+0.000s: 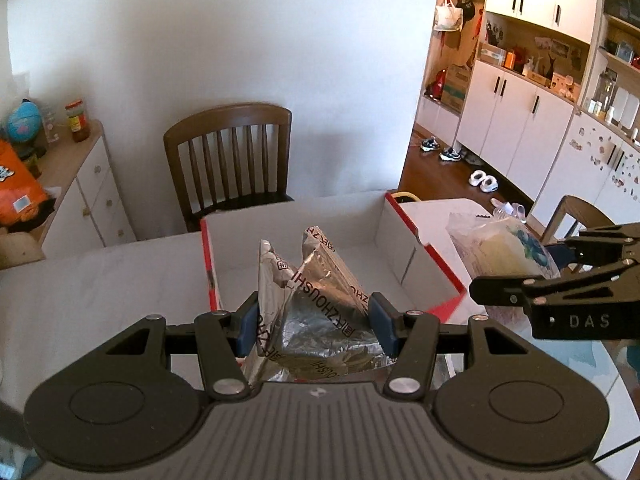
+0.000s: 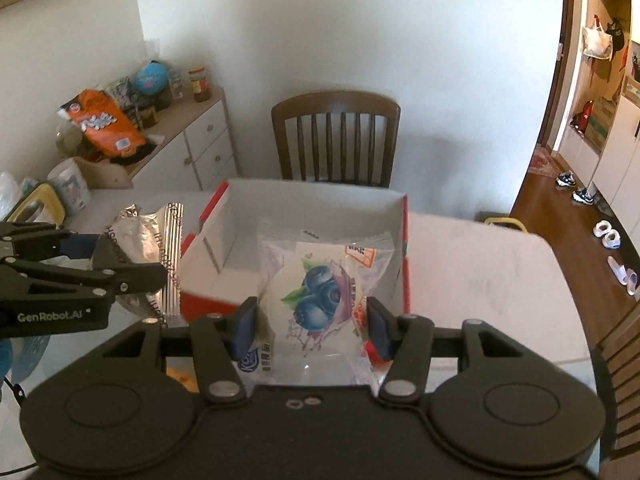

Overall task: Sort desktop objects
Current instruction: 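Lift the foil pouch and blueberry bag and carry both over the red box, then lower both held packets into the red box and open both grippers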

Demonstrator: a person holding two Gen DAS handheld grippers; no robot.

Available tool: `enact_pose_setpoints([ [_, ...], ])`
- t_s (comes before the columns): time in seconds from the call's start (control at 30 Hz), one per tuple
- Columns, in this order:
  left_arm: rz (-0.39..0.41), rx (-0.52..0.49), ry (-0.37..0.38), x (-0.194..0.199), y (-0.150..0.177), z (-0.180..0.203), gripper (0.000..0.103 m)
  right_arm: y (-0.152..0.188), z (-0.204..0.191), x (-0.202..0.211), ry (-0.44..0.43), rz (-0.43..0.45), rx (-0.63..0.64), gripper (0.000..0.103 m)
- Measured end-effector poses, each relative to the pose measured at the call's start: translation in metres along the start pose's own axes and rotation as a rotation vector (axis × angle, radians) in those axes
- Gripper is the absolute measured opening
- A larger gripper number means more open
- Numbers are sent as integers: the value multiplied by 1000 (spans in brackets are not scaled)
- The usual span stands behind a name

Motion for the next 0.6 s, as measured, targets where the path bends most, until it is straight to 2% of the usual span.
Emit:
enact_pose_setpoints([
  [0.27,-37,-21,3,-48,-28,4,56,-23,25,-25,-5,-9,7,55],
  [0.6,-132,-42,-4,-113,-31,8,56,-23,45,-76,15,-76,34,55],
])
Point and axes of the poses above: each gripper's, at about its wrist camera, not at the fingertips, and x roughly against the way its jaws point, z to its right, y to its underside, the point moved 2 cm from there along -x, roughly the way its jaws point, and after that the axes turned 15 degrees about -y, right-handed, at the moved point
